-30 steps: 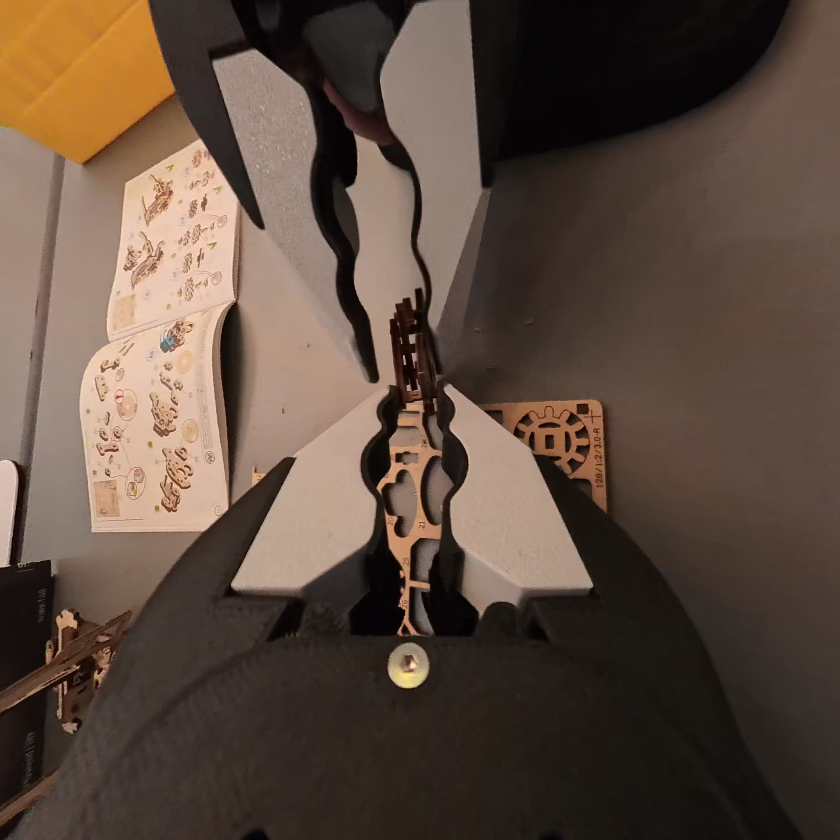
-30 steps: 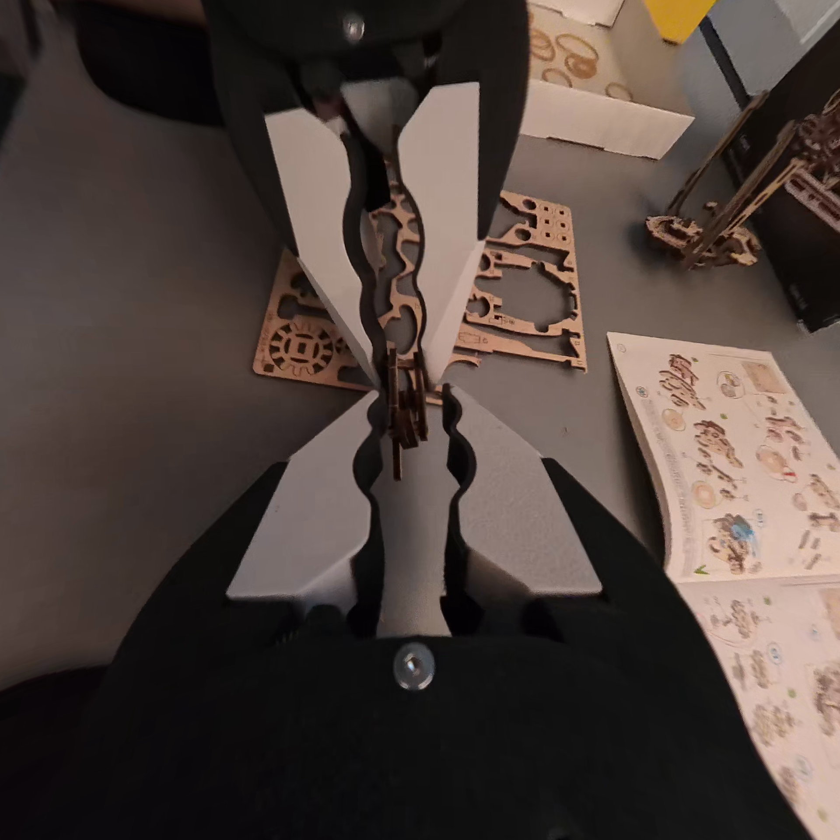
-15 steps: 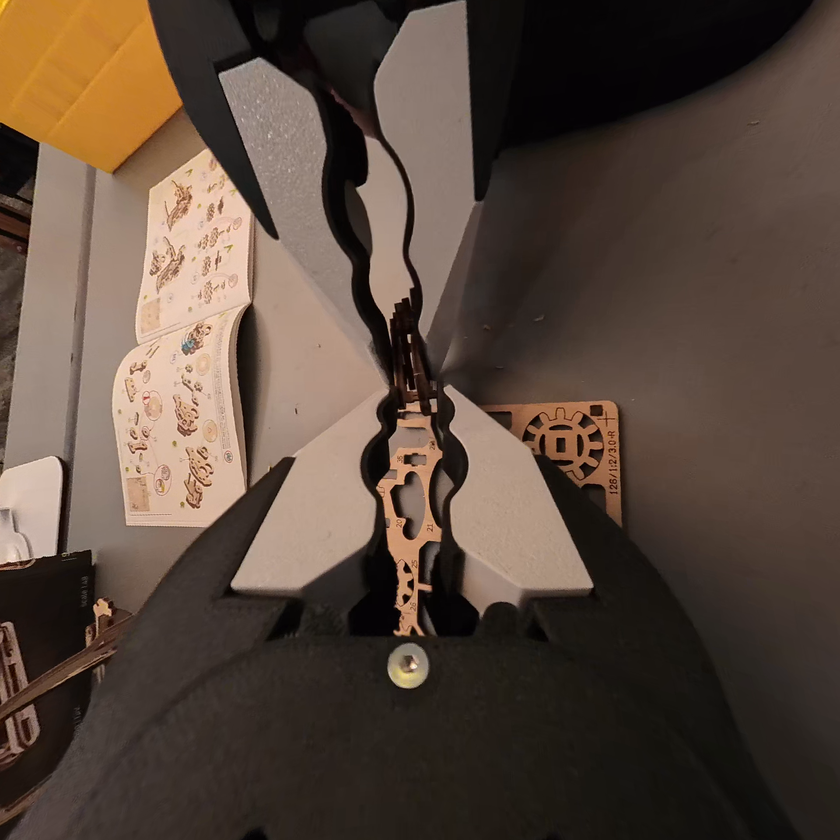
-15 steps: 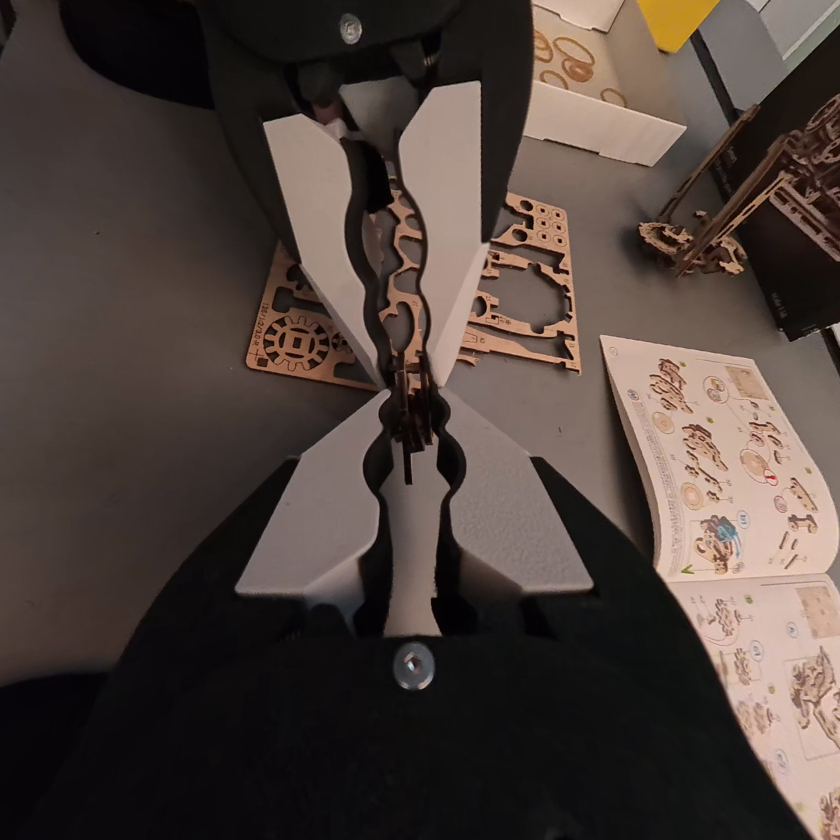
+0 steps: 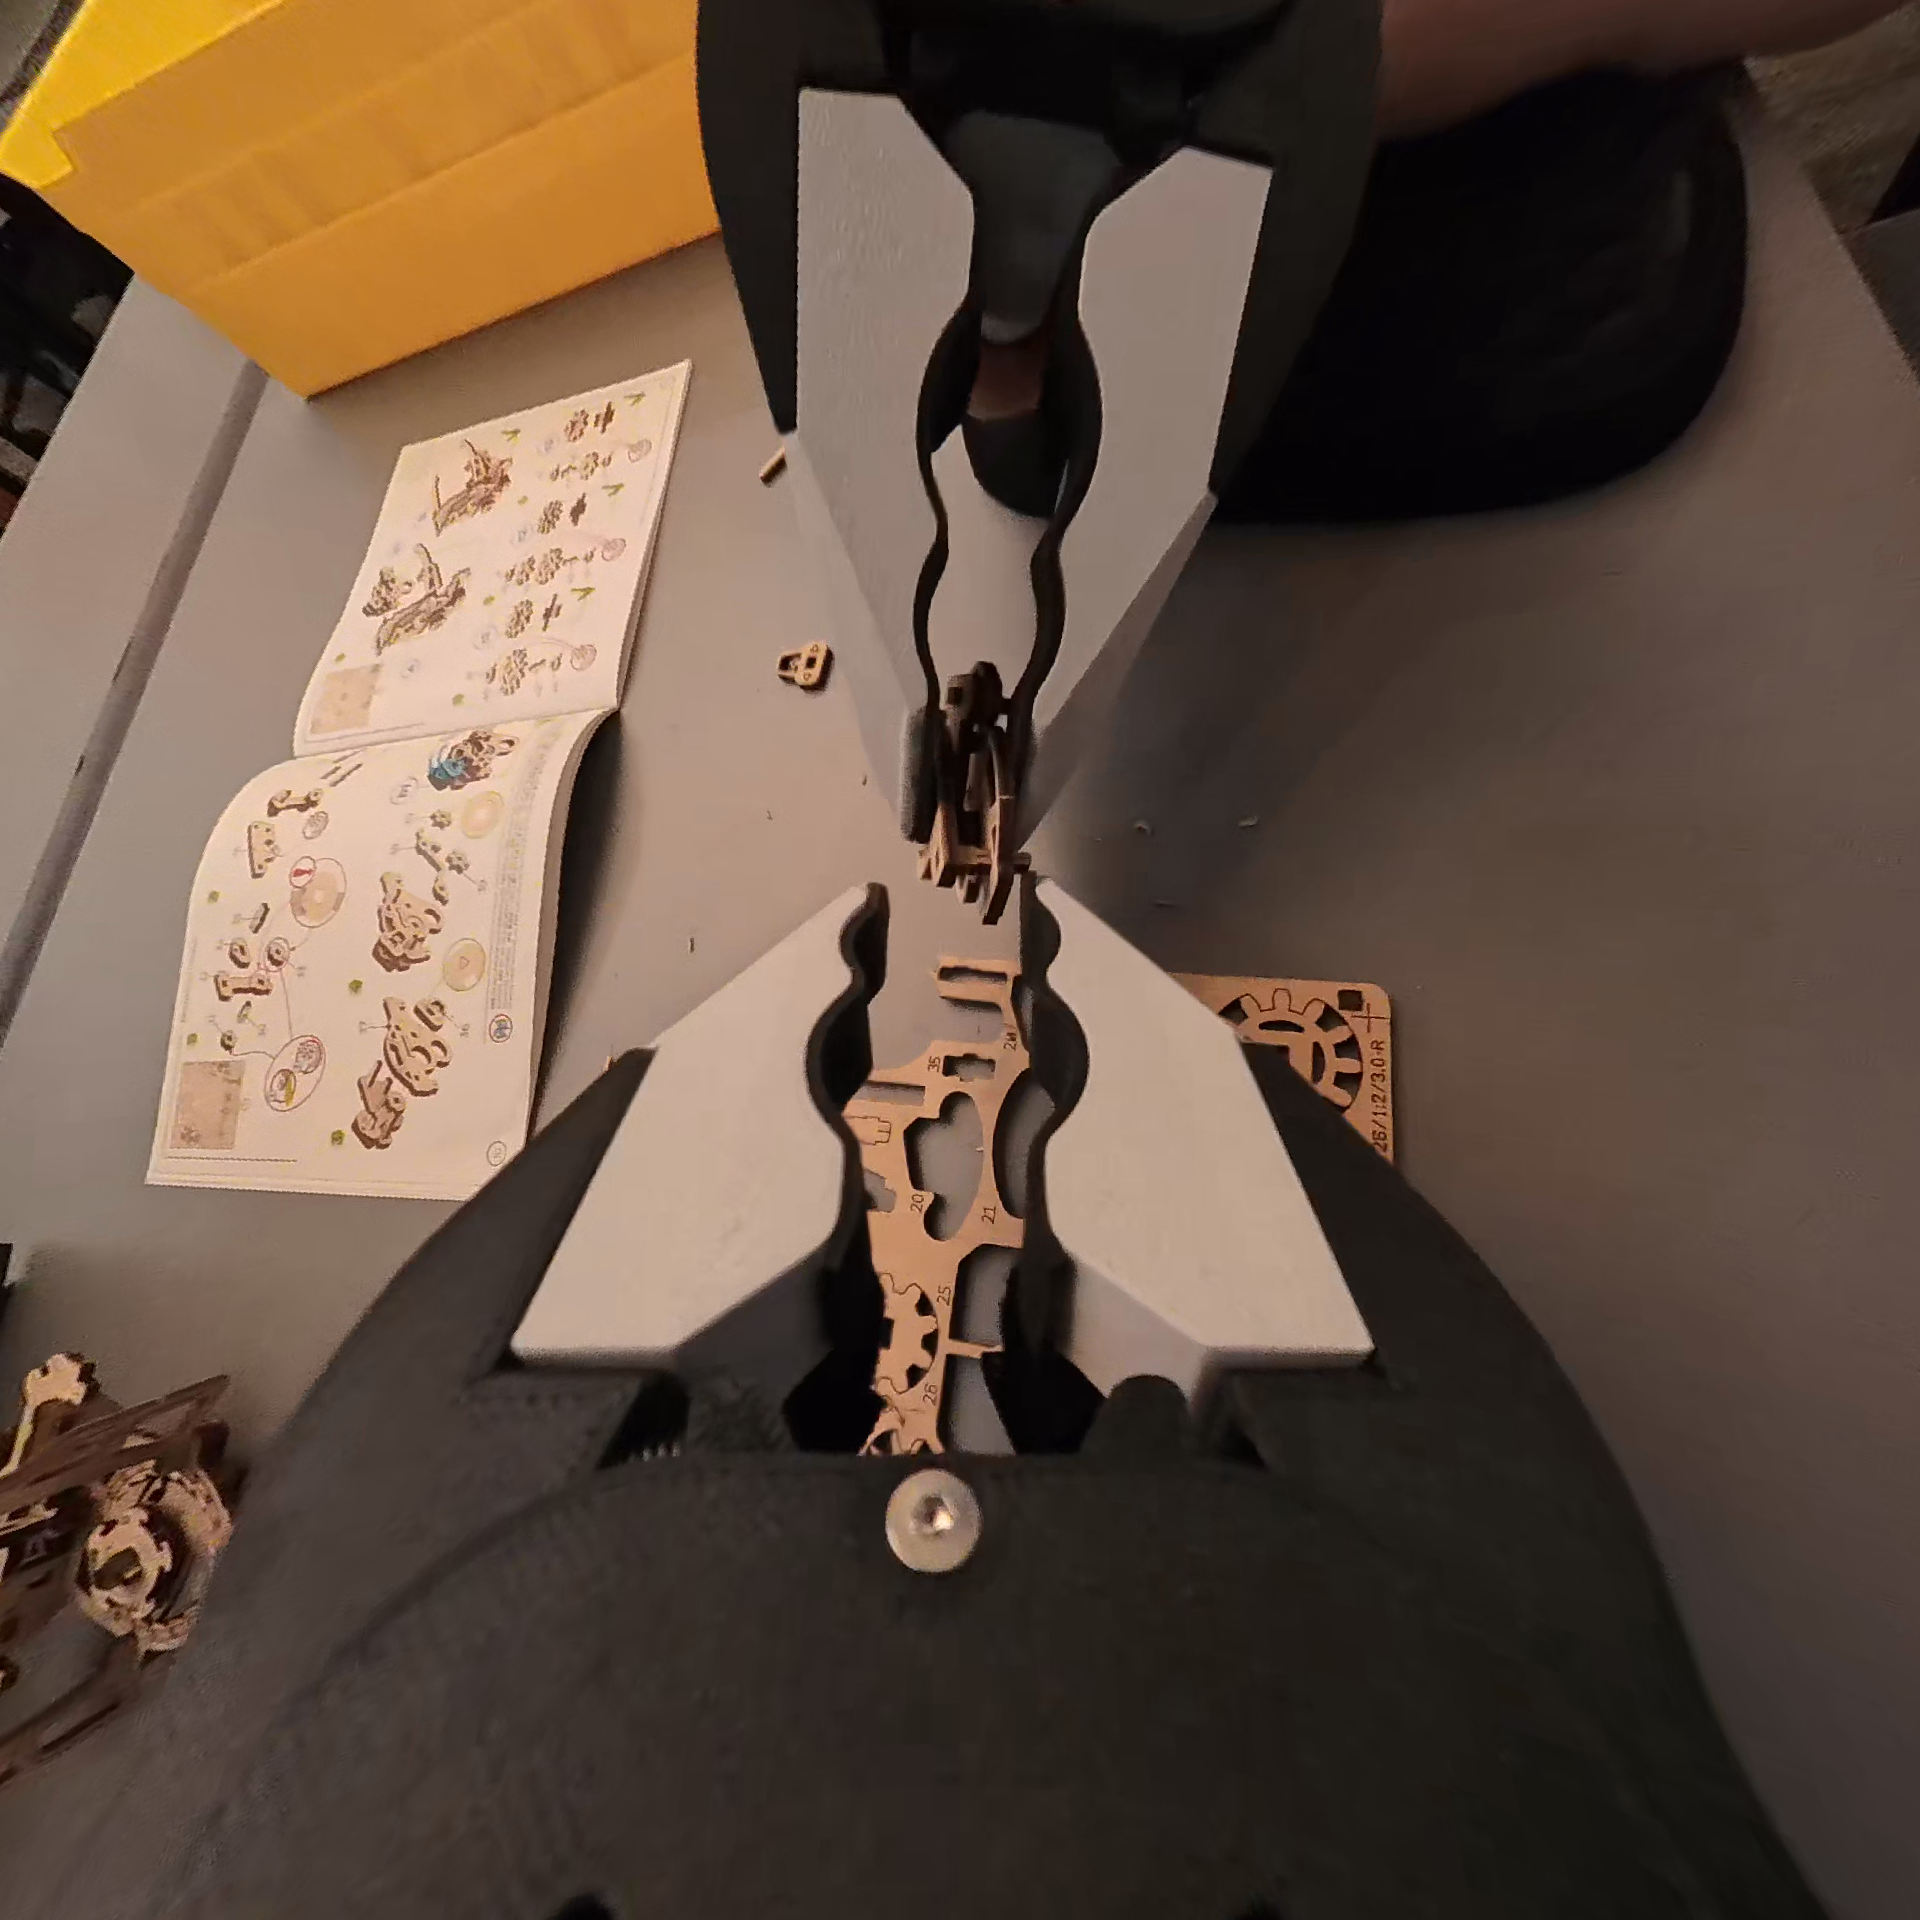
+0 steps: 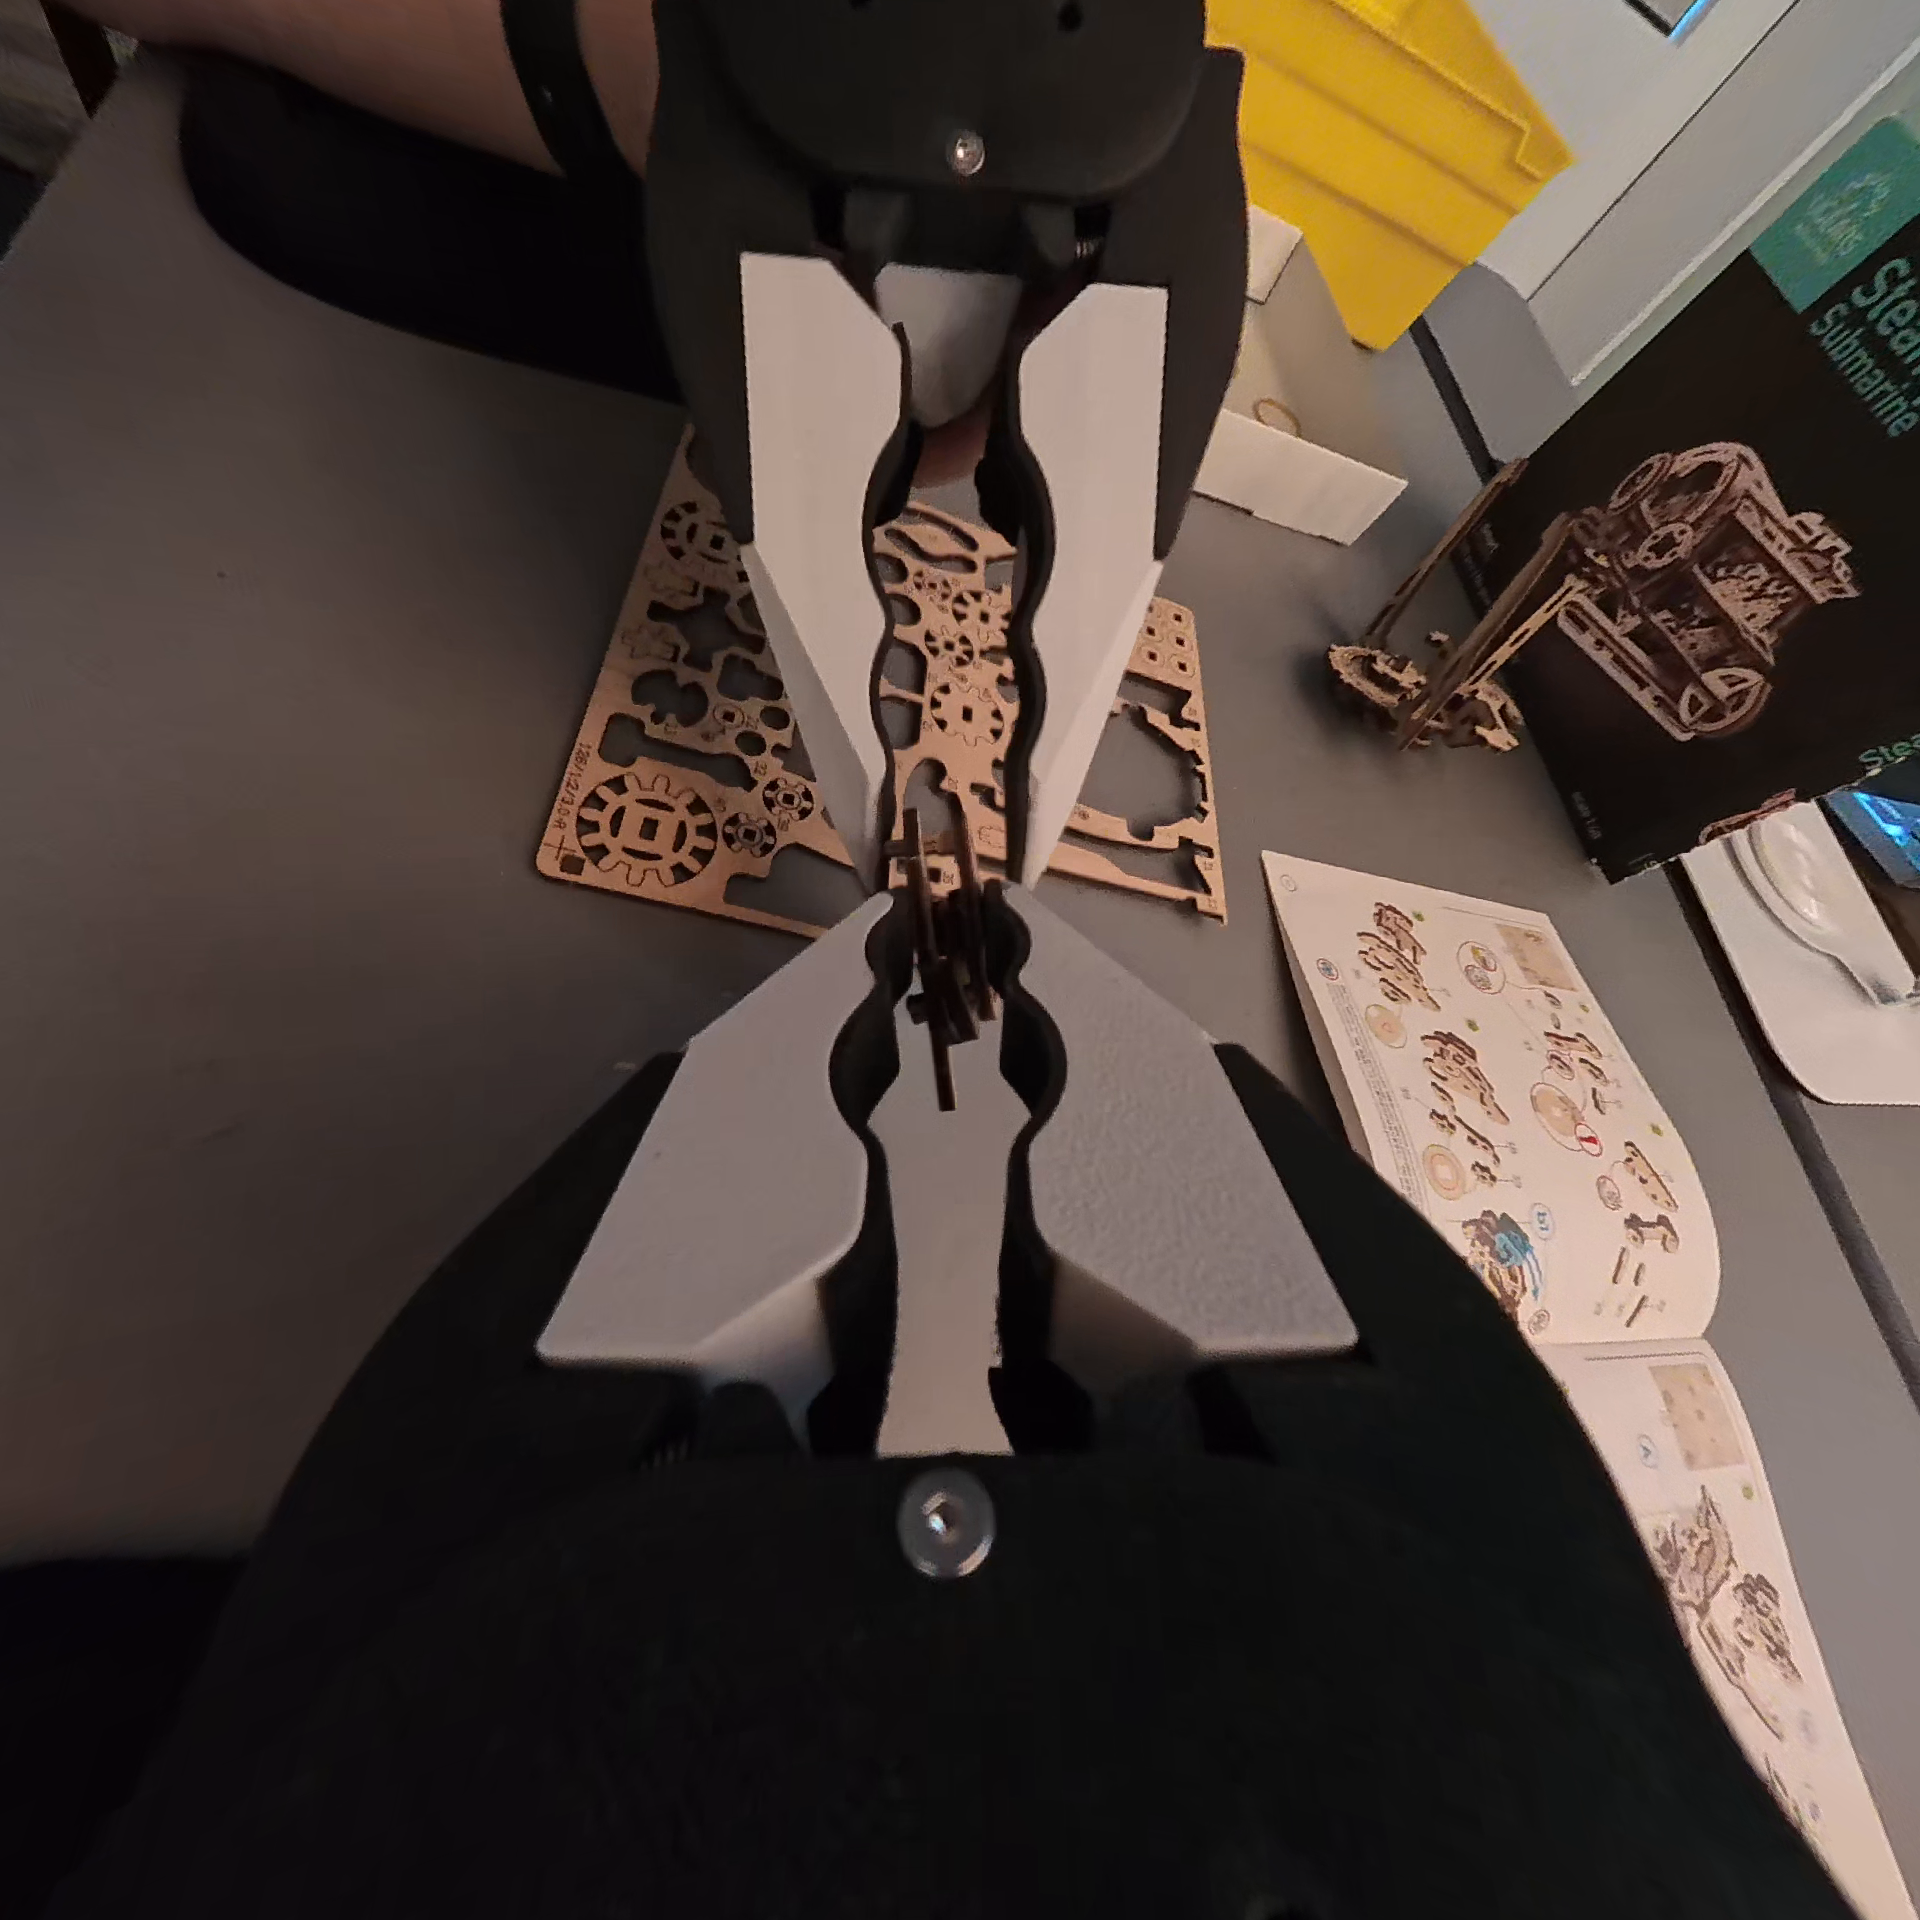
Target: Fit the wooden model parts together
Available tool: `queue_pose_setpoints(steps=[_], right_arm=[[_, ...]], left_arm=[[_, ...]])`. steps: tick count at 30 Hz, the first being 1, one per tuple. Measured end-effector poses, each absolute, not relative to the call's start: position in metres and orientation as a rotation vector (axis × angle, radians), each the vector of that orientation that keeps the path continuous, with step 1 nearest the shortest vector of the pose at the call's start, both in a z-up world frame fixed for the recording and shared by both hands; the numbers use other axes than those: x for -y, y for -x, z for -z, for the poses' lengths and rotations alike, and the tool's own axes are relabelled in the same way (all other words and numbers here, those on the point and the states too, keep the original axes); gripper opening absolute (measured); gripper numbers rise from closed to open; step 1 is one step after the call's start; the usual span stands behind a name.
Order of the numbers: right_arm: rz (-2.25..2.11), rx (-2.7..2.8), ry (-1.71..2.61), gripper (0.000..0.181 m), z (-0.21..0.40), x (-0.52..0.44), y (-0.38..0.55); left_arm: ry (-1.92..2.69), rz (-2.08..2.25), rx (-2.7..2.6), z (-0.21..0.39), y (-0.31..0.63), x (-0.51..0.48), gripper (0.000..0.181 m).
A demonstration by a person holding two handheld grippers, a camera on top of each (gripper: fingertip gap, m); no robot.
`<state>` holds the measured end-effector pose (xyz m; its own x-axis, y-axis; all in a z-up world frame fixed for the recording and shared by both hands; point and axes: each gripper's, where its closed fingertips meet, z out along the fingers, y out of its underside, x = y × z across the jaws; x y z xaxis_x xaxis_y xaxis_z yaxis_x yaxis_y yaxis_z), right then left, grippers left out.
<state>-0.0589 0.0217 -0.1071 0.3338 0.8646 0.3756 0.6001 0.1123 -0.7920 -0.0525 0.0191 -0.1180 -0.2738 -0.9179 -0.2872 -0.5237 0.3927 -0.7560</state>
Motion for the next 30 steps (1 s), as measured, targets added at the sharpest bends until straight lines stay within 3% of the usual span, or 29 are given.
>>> queue_pose_setpoints(steps=[11, 20, 30], right_arm=[[-0.458, 1.284, 1.590, 0.010, 0.097, -0.020, 0.060], [-1.313, 0.808, 1.774, 0.009, 0.065, -0.017, 0.056], [-1.704, 0.533, 1.812, 0.010, 0.060, -0.021, 0.049]], left_arm=[[1.239, 0.781, -1.914, 0.113, 0.052, -0.015, 0.024], [1.388, 1.146, -1.753, 0.092, 0.040, -0.002, 0.021], [1.612, 1.569, -1.568, 0.079, 0.038, 0.002, 0.017]])
